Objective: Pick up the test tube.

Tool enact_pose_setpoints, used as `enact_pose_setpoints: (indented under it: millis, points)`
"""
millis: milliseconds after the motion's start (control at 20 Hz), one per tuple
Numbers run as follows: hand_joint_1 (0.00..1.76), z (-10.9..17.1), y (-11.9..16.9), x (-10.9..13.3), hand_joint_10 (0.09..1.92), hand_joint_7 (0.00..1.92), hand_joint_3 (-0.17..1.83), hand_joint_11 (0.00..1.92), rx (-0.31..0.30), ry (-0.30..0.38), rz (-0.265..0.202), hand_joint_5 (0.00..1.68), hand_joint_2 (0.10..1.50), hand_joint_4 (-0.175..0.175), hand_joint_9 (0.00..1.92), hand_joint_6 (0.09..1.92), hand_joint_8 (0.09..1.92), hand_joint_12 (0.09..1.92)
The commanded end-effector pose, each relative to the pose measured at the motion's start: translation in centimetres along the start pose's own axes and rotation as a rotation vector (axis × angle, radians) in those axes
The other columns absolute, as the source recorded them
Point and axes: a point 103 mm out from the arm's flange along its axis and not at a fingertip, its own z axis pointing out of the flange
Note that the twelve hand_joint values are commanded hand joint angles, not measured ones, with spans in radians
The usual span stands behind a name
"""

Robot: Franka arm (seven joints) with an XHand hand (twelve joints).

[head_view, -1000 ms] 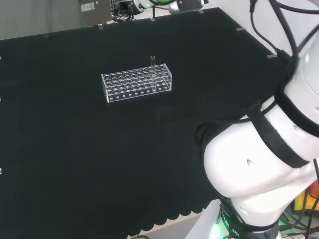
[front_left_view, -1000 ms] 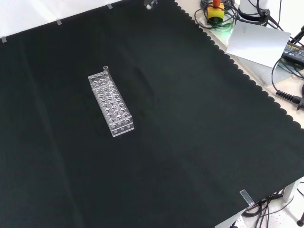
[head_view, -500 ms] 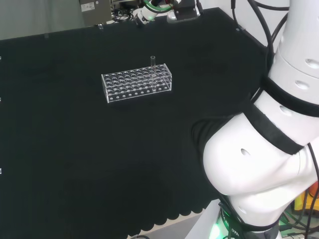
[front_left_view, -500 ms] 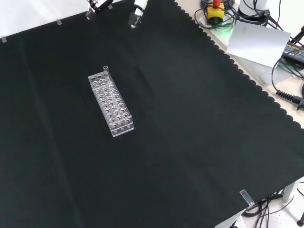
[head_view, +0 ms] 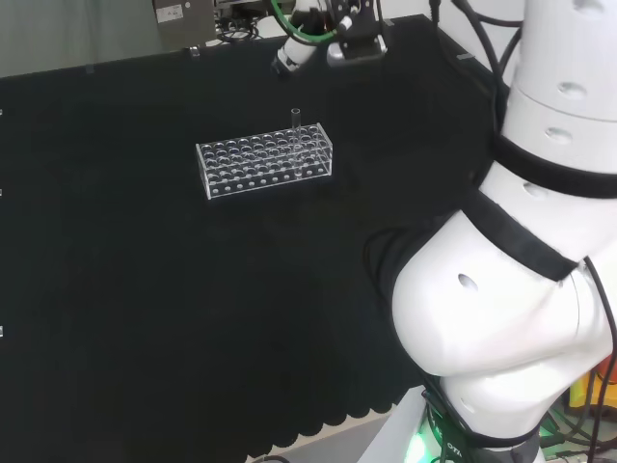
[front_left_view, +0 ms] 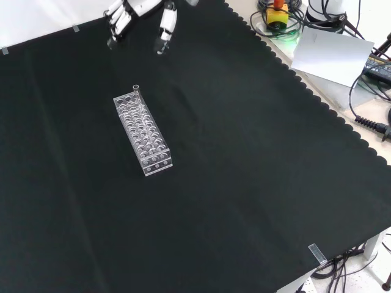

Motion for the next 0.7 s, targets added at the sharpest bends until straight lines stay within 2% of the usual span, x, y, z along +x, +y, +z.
enact_pose_setpoints:
  millis: [50,450,700]
  points:
    - [0.58,3.7,3.2,-2.1,0.91,0.46,0.06,0.01,0.078,-0.026,0.032,0.33,0.95,-0.09,0.28,0.09,0.93,1.6]
    - [0.61,6.0,4.5,-1.6,0.89,0.48,0.07,0.02,0.146,-0.012,0.022,0.36,0.94,-0.094,0.32,0.09,0.9,1.59]
    - [0.63,6.8,4.8,-0.4,0.88,0.48,0.07,0.03,0.168,0.002,-0.01,0.38,0.94,-0.098,0.34,0.09,0.89,1.59]
